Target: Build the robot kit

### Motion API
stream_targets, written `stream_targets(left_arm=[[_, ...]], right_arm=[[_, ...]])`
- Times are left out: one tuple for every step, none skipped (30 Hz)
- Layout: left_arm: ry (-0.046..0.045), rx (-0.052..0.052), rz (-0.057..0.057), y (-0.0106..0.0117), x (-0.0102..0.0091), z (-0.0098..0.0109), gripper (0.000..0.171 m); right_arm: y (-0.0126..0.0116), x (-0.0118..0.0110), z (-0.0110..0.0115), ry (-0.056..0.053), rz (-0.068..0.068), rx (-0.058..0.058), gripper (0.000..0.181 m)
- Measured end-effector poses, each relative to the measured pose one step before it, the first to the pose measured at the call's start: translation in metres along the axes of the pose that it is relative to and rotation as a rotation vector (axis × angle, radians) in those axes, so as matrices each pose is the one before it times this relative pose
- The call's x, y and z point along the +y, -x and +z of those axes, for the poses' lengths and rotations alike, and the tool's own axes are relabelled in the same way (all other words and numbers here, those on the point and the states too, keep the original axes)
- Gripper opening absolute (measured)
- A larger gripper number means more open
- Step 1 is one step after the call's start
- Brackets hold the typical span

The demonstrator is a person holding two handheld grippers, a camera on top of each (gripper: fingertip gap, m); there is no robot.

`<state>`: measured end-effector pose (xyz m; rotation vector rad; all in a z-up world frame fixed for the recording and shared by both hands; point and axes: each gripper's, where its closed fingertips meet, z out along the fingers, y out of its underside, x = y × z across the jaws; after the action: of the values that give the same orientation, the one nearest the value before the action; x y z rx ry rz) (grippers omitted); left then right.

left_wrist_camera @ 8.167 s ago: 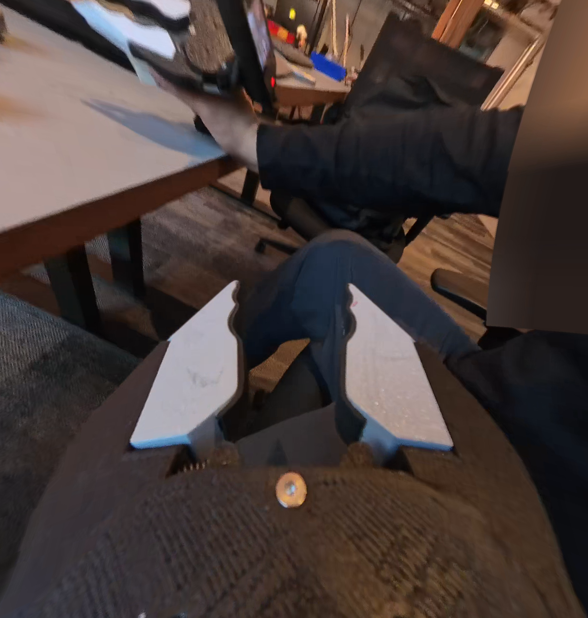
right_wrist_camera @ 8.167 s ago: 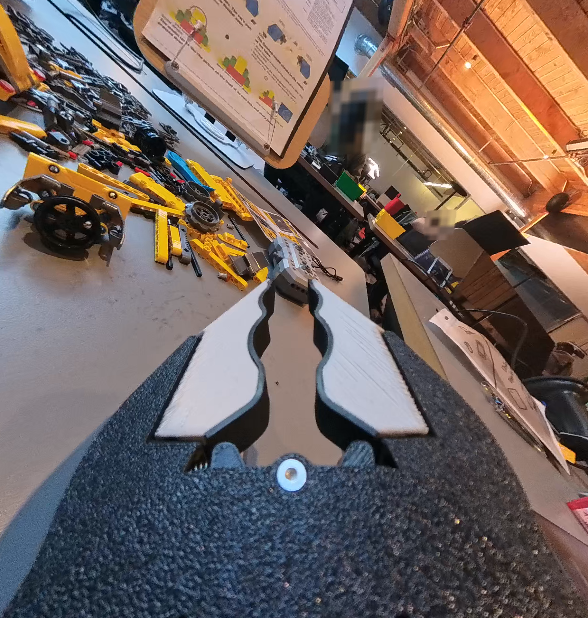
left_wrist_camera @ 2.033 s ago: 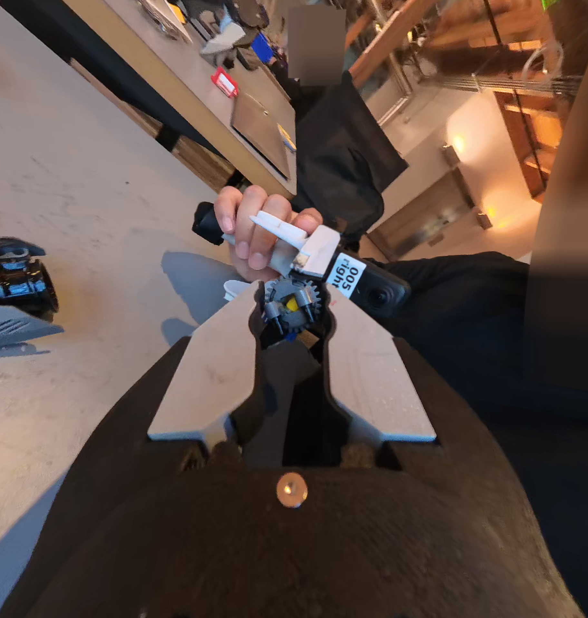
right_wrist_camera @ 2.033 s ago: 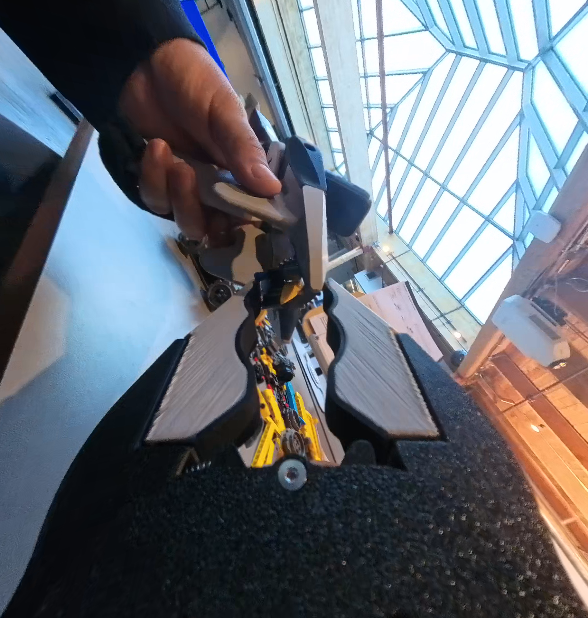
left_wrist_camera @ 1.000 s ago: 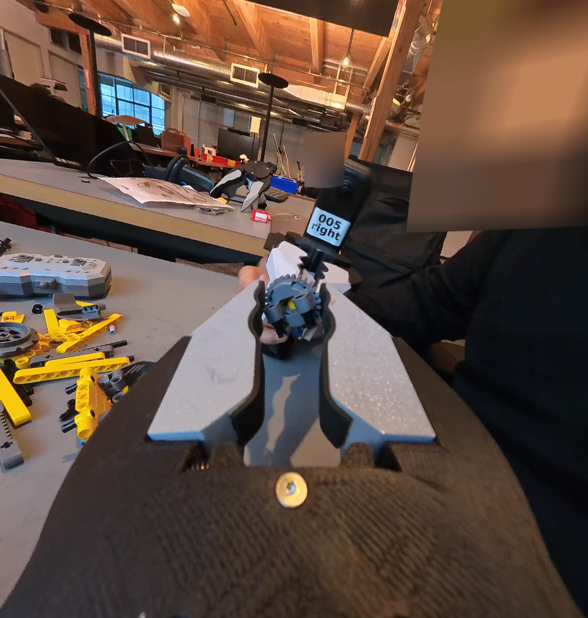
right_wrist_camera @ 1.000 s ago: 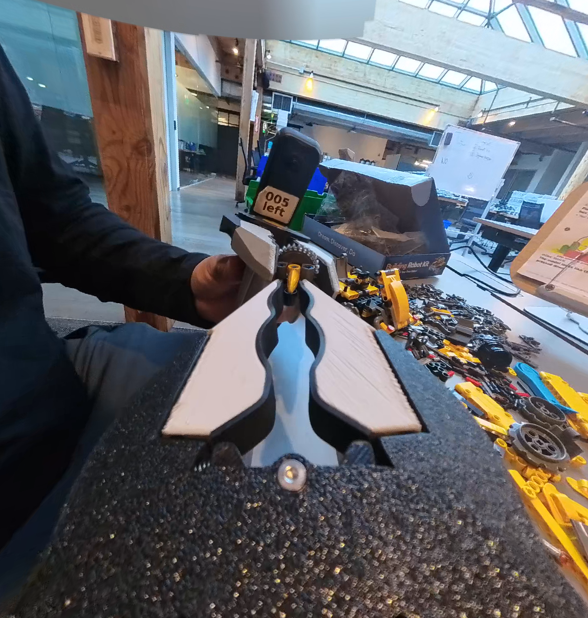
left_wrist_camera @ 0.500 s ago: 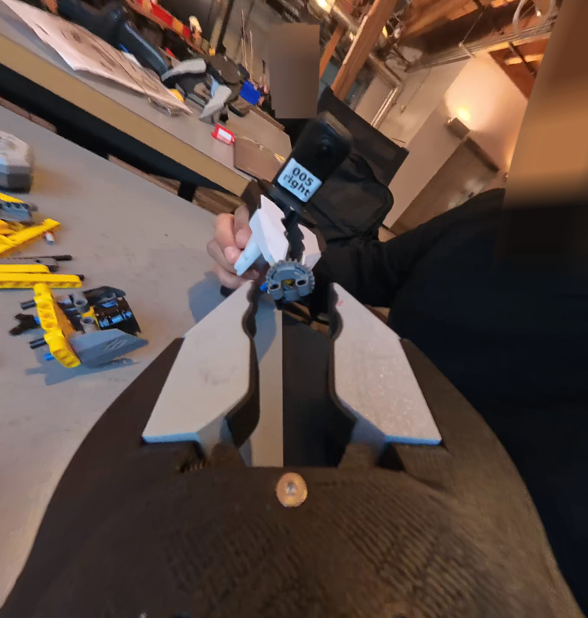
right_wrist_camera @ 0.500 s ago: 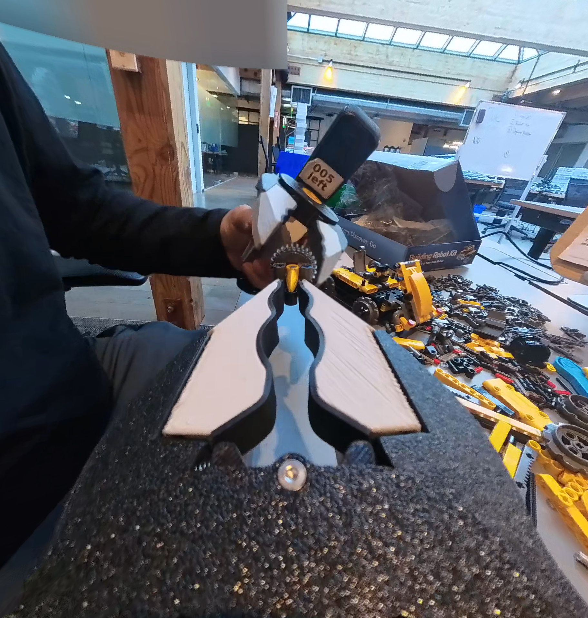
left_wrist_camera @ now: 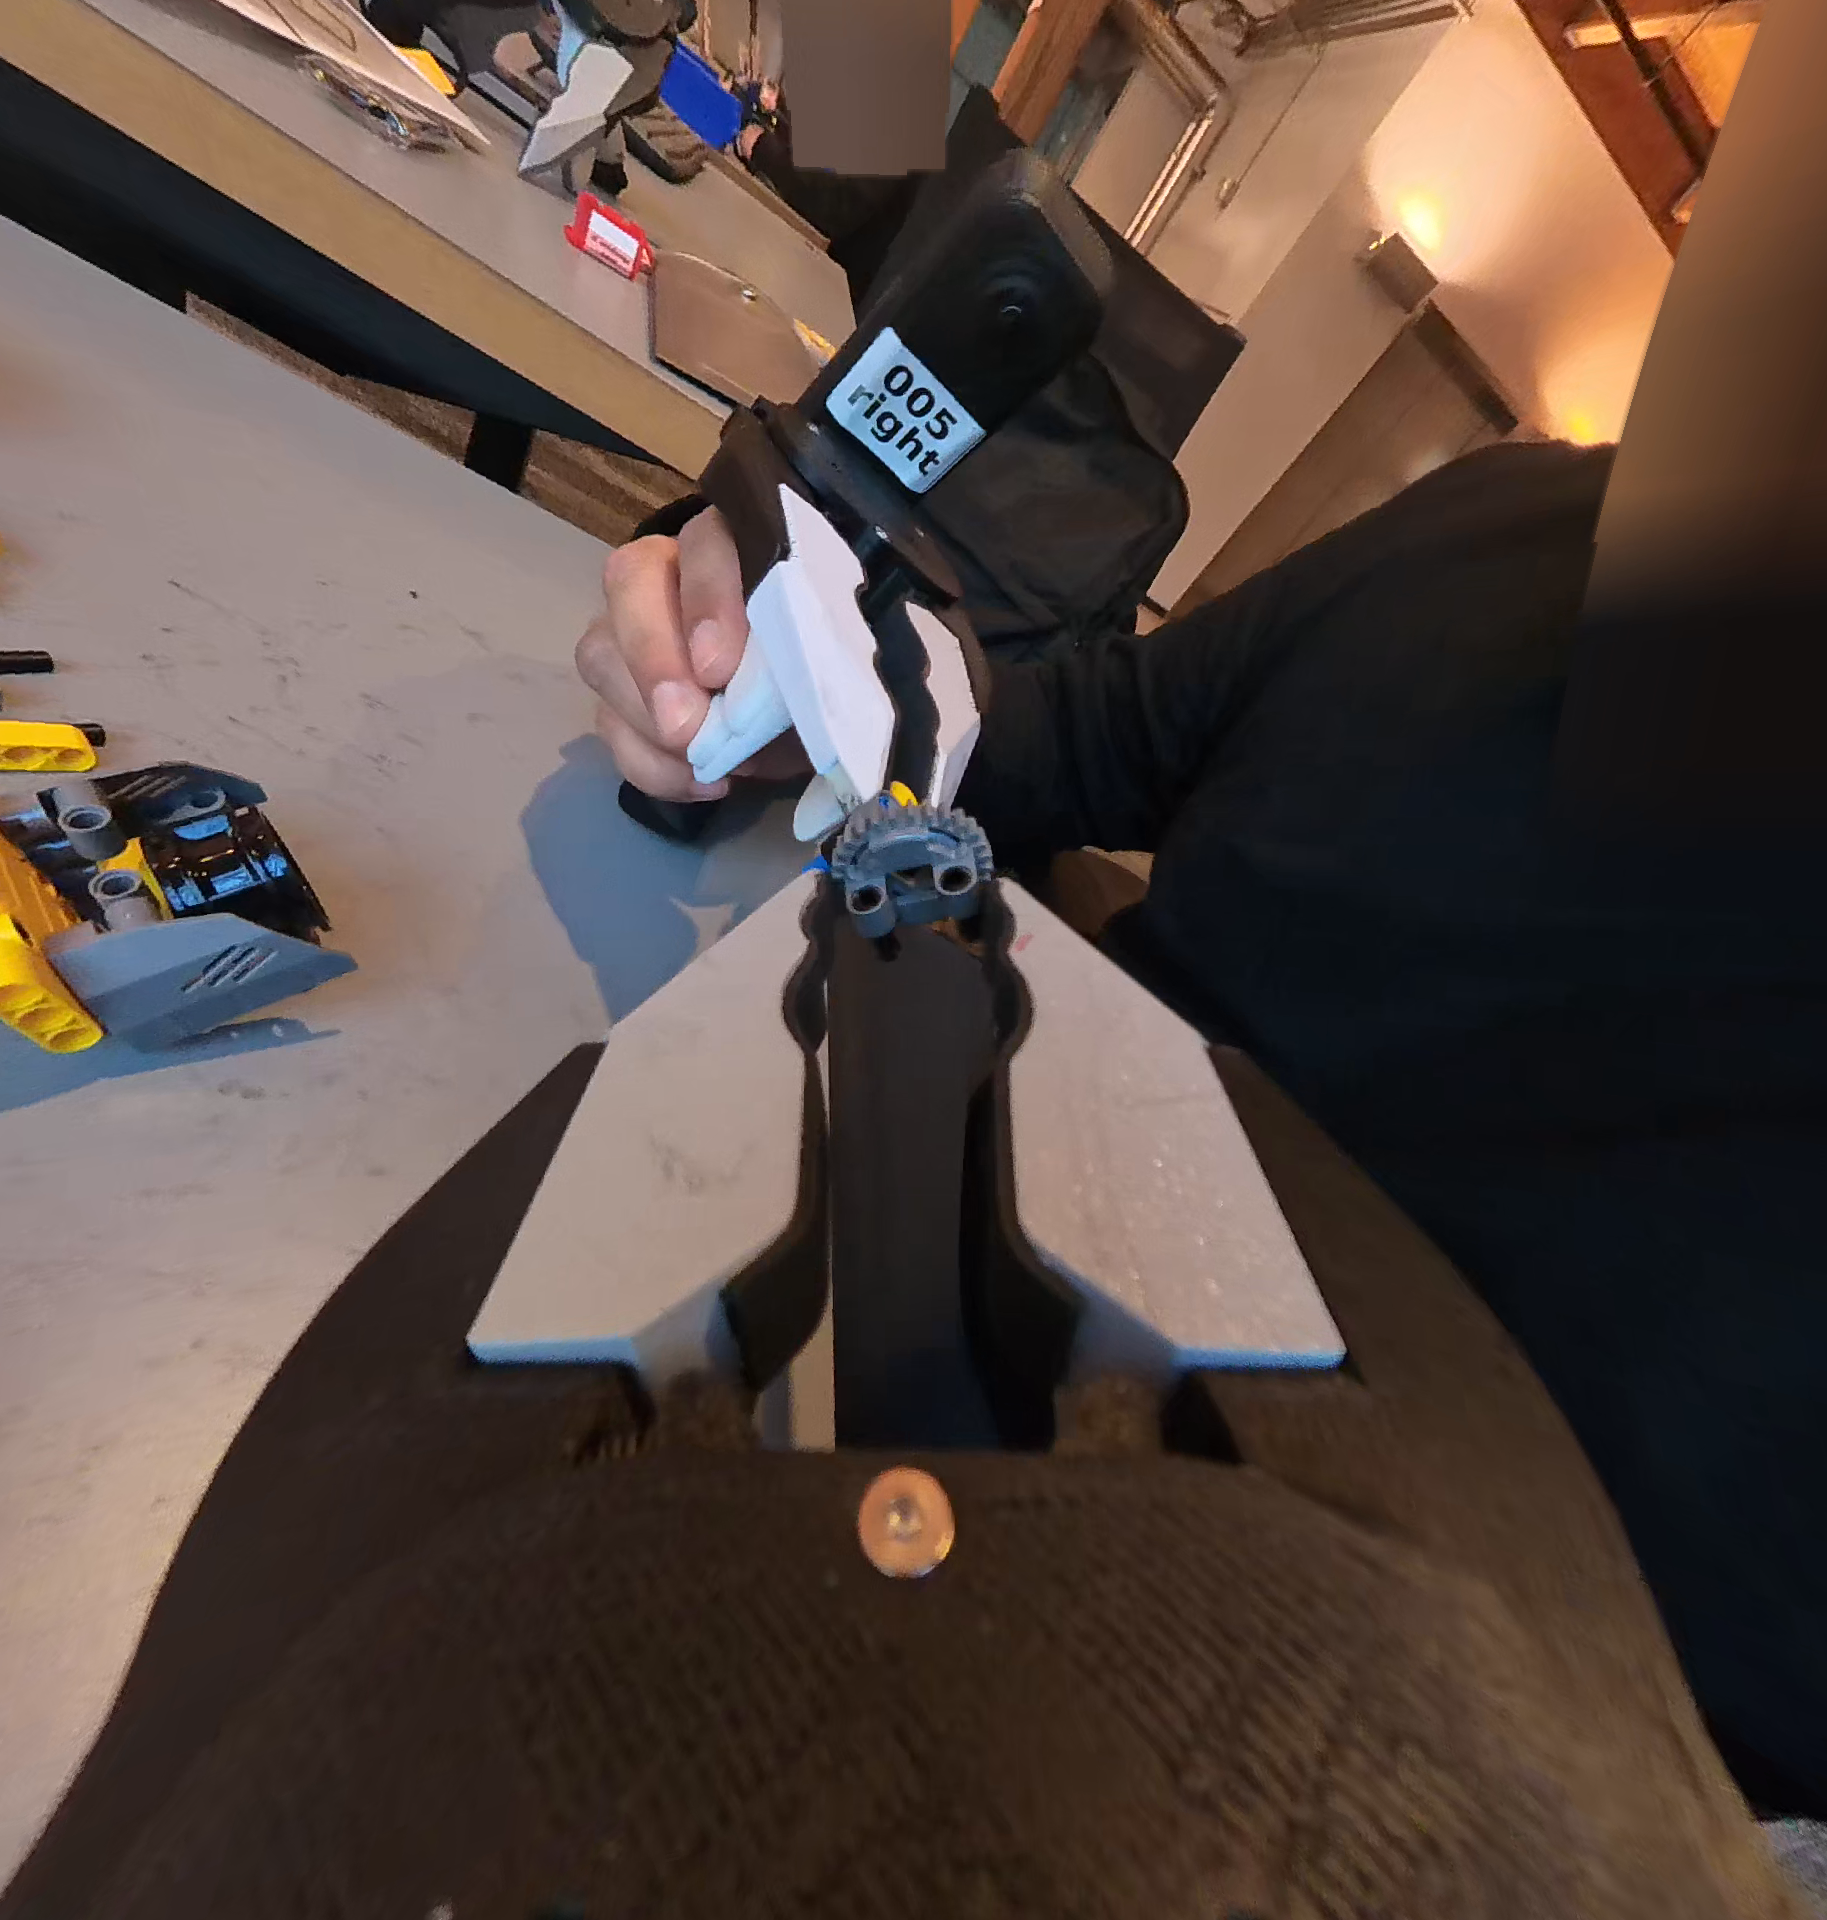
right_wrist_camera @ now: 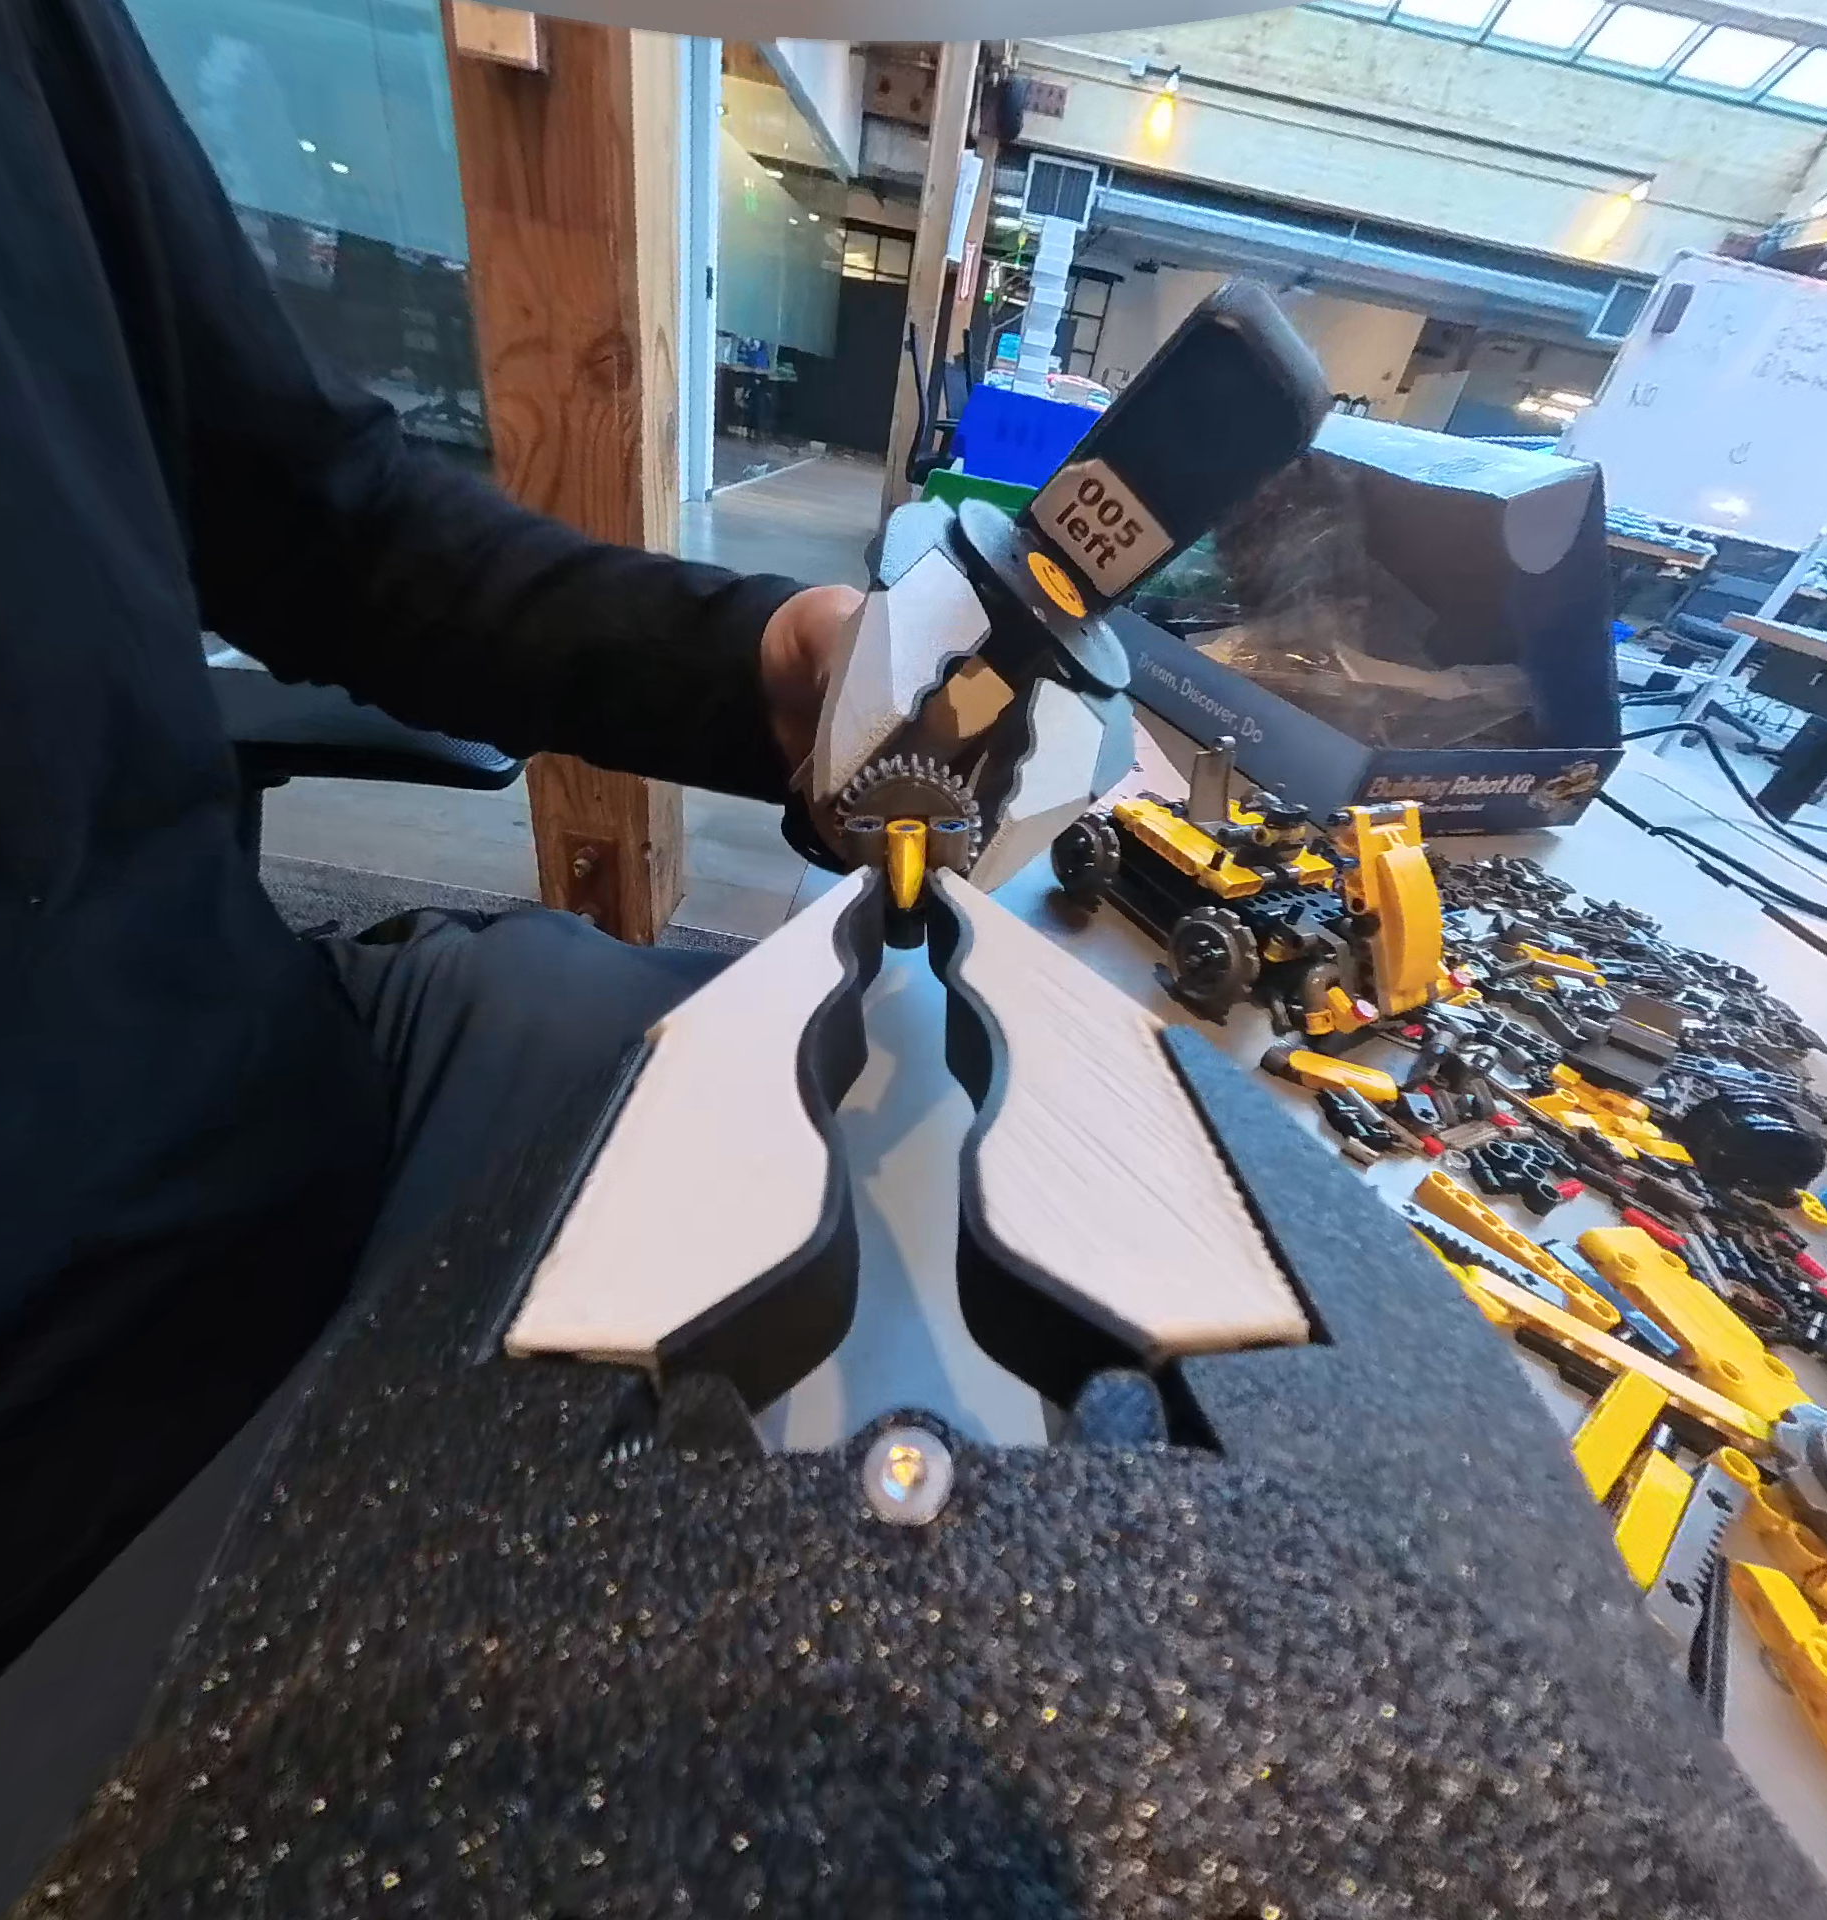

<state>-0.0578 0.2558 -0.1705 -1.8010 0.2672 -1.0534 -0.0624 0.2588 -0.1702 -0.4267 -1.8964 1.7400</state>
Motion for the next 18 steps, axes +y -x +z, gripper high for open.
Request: stream_targets(left_arm=[[-0.00886, 0.0, -0.0033, 0.00033, -0.00067, 0.00006, 0.026], [-0.0087, -0.0053, 0.0004, 0.00095, -0.00135, -0.00013, 0.025], [-0.00708, -0.0169, 0.0124, 0.00164, -0.00144, -0.00025, 0.026], [-0.00169, -0.0316, 0.0322, 0.00233, -0.00114, -0.00033, 0.026], [0.00236, -0.0421, 0.0564, 0.00207, -0.00072, -0.00029, 0.026], [0.00285, -0.051, 0.081, 0.00162, -0.00081, -0.00035, 0.026], [0.01034, -0.0623, 0.1006, 0.00175, 0.00029, -0.00036, 0.026], [0.02066, -0.0693, 0.1146, 0.00194, 0.00136, -0.00033, 0.026], [0.02561, -0.0698, 0.1208, 0.00133, 0.00136, -0.00035, 0.026], [0.02544, -0.0637, 0.1145, 0.00096, 0.00058, -0.00018, 0.026], [0.02591, -0.0587, 0.1022, 0.00144, -0.00043, 0.00001, 0.026], [0.02257, -0.0523, 0.0889, 0.00185, -0.00104, 0.00024, 0.025], [0.01602, -0.0398, 0.0763, 0.00197, -0.00166, 0.0002, 0.025], [0.0142, -0.0244, 0.0547, 0.00159, -0.00117, 0.00056, 0.025], [0.00707, -0.0055, 0.0254, 0.0009, -0.00082, 0.00069, 0.025], [-0.00146, 0.0152, -0.0042, 0.00021, -0.00033, 0.00042, 0.025], [-0.00999, 0.0357, -0.0354, -0.0008, -0.00053, 0.00008, 0.025], [-0.01365, 0.0542, -0.0601, -0.00193, -0.0001, -0.00024, 0.025]], right_arm=[[-0.0005, -0.0001, -0.00018, -0.0014, 0.007, -0.0013, 0.007], [-0.00153, -0.00024, -0.00026, -0.0017, 0.0139, 0.0002, 0.007], [-0.00182, 0.00008, -0.00031, 0.0001, 0.0205, -0.0001, 0.007], [-0.00215, 0.00027, -0.0003, 0.002, 0.0249, -0.0009, 0.007], [-0.00173, 0.00021, -0.00009, 0.0009, 0.0254, -0.0037, 0.007], [-0.0011, -0.00007, -0.00011, -0.001, 0.0258, -0.0078, 0.007], [-0.00065, 0.00023, 0.00003, 0.0005, 0.0293, -0.0121, 0.007], [-0.00041, 0.00072, 0.00045, 0.0045, 0.0352, -0.0166, 0.007], [0.00004, 0.00065, 0.0006, 0.0051, 0.0406, -0.0218, 0.007], [0.00017, 0.00017, 0.00029, 0.0002, 0.0469, -0.0249, 0.007], [-0.00027, -0.00068, -0.00031, -0.0069, 0.0517, -0.0238, 0.007], [-0.00055, -0.00131, -0.00077, -0.0118, 0.0478, -0.0203, 0.007], [-0.00019, -0.00162, -0.00081, -0.0146, 0.0343, -0.014, 0.006], [-0.00022, -0.00136, -0.00089, -0.0123, 0.0141, -0.0043, 0.006], [-0.00015, -0.00106, -0.00081, -0.0077, -0.0051, 0.005, 0.006], [0.00004, -0.00049, -0.00049, -0.0036, -0.0172, 0.0098, 0.006], [0.00048, 0.00003, -0.00025, 0.0018, -0.0285, 0.0112, 0.006], [0.00073, 0.00069, 0.00022, 0.0082, -0.0408, 0.0144, 0.007]])
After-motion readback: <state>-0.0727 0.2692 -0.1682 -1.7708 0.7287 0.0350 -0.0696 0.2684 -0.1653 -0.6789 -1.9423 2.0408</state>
